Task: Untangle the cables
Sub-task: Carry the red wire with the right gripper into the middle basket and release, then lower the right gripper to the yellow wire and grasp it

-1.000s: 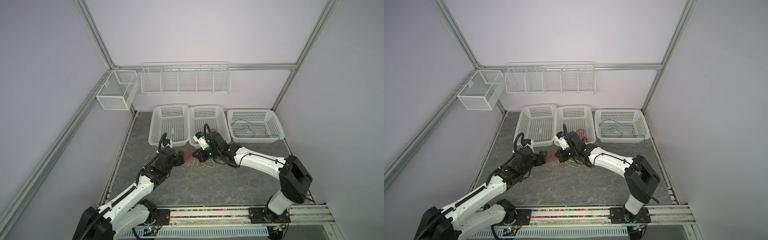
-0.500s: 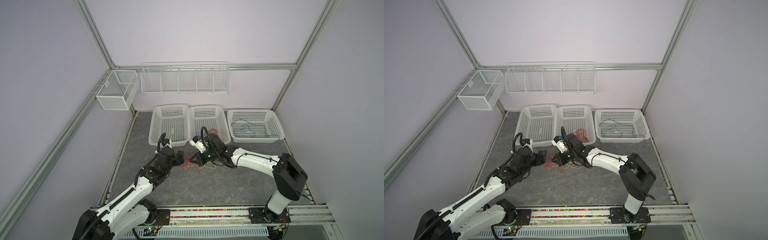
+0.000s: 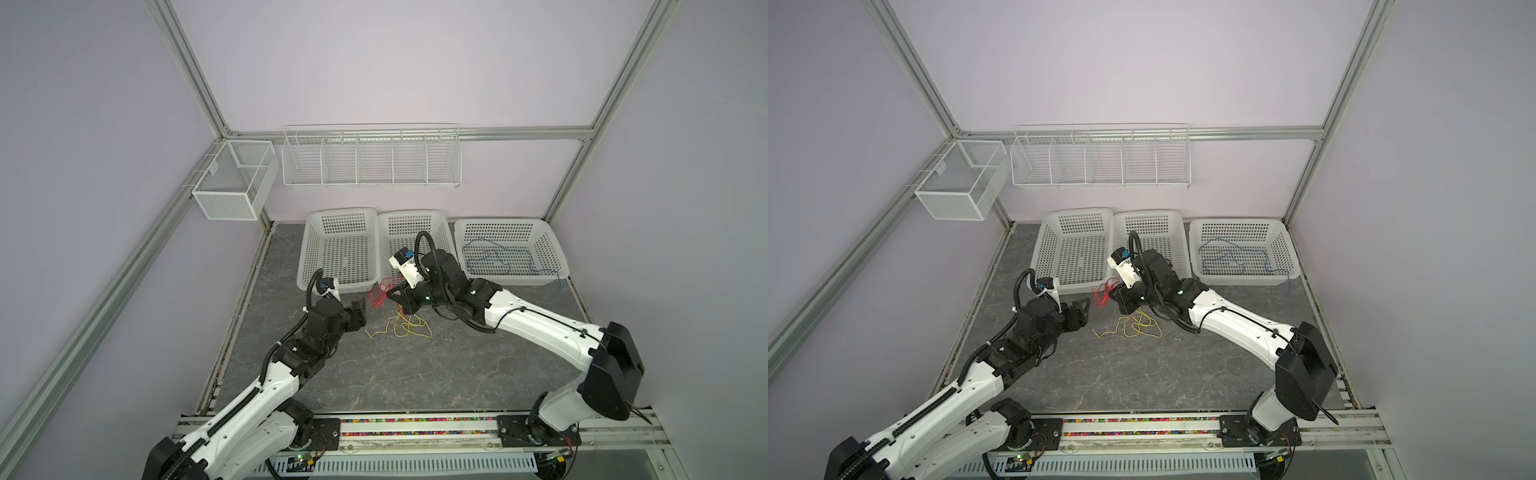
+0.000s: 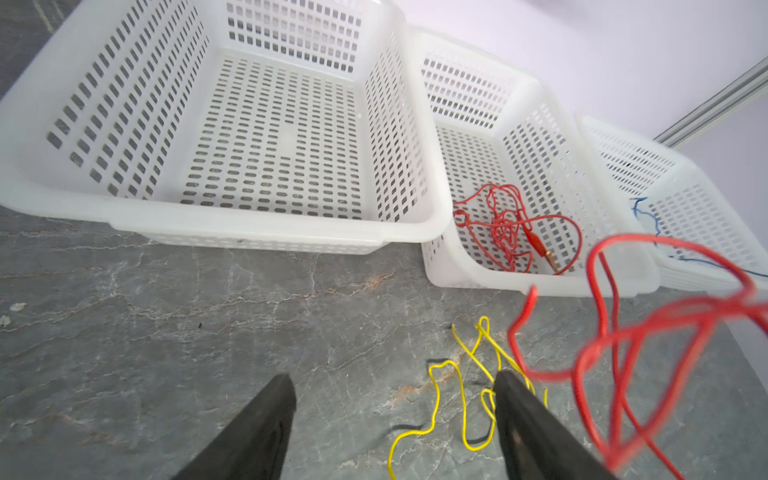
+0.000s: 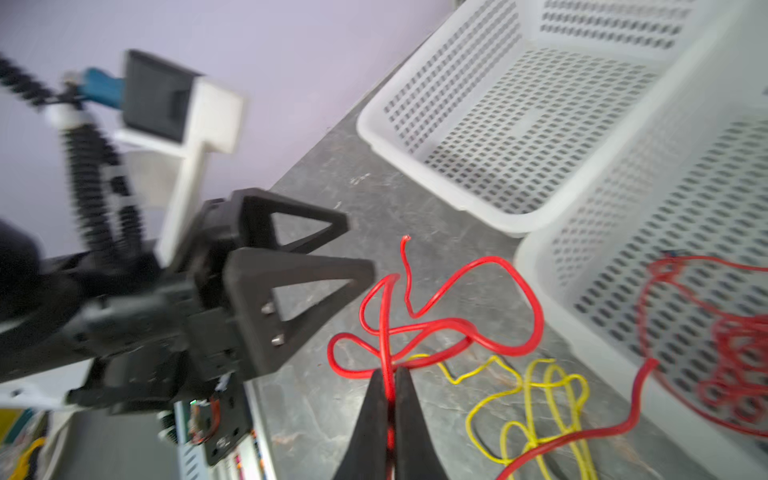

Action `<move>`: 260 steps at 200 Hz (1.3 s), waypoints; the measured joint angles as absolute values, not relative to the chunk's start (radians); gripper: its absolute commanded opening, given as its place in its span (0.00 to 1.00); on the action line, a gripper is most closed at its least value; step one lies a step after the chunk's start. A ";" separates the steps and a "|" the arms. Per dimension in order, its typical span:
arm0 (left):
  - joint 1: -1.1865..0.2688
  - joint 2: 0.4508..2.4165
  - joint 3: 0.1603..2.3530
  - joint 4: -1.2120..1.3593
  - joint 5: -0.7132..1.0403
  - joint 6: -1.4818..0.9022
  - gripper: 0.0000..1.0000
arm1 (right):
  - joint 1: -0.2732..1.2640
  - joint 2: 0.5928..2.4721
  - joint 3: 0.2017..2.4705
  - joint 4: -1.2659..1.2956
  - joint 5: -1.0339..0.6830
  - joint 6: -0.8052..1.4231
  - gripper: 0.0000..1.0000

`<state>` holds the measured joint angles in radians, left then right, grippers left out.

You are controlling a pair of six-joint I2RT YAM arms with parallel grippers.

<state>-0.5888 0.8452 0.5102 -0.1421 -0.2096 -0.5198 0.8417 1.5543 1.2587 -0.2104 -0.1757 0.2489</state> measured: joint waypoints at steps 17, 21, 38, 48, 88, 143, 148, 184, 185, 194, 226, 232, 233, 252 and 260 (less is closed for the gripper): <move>-0.589 0.820 0.499 -0.128 -0.203 -0.519 0.77 | 0.794 1.557 1.263 -0.224 -0.102 0.231 0.06; -0.589 0.818 0.498 -0.125 -0.200 -0.519 0.76 | 0.777 1.560 1.266 -0.226 -0.086 0.231 0.06; -0.589 0.818 0.491 -0.106 -0.177 -0.517 0.77 | 0.703 1.596 1.298 -0.231 -0.042 0.235 0.06; -0.589 0.825 0.488 -0.098 -0.158 -0.514 0.77 | 0.659 1.629 1.322 -0.224 -0.023 0.243 0.06; -0.589 0.881 0.484 -0.053 -0.067 -0.495 0.77 | 0.575 1.774 1.386 -0.213 0.007 0.274 0.08; -0.589 0.952 0.484 -0.022 -0.023 -0.476 0.77 | 0.580 1.843 1.390 -0.220 0.008 0.298 0.18; -0.589 0.958 0.484 -0.016 -0.020 -0.475 0.77 | 0.580 1.839 1.385 -0.220 0.009 0.298 0.20; -0.589 1.026 0.486 0.006 0.022 -0.455 0.76 | 0.580 1.753 1.325 -0.221 0.019 0.274 0.31; -0.589 1.028 0.486 0.007 0.024 -0.455 0.77 | 0.580 1.750 1.324 -0.221 0.019 0.274 0.31; -0.589 1.044 0.486 0.009 0.033 -0.452 0.76 | 0.581 1.714 1.306 -0.221 0.023 0.268 0.31; -0.589 1.073 0.488 0.018 0.054 -0.450 0.76 | 0.593 1.571 1.230 -0.206 0.029 0.248 0.32; -0.589 1.078 0.492 0.018 0.054 -0.449 0.76 | 0.599 1.549 1.213 -0.204 0.029 0.244 0.32; -0.589 1.079 0.493 0.018 0.054 -0.448 0.76 | 0.601 1.544 1.210 -0.204 0.029 0.242 0.32; -0.590 1.092 0.508 0.017 0.054 -0.442 0.76 | 0.632 1.499 1.159 -0.195 0.029 0.223 0.33; -0.592 1.097 0.514 0.017 0.054 -0.439 0.76 | 0.653 1.489 1.136 -0.196 0.029 0.212 0.34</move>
<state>-0.5922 1.0969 0.5144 0.0166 0.0540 -0.4389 0.6525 1.4891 1.1358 -0.1959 0.0288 0.2123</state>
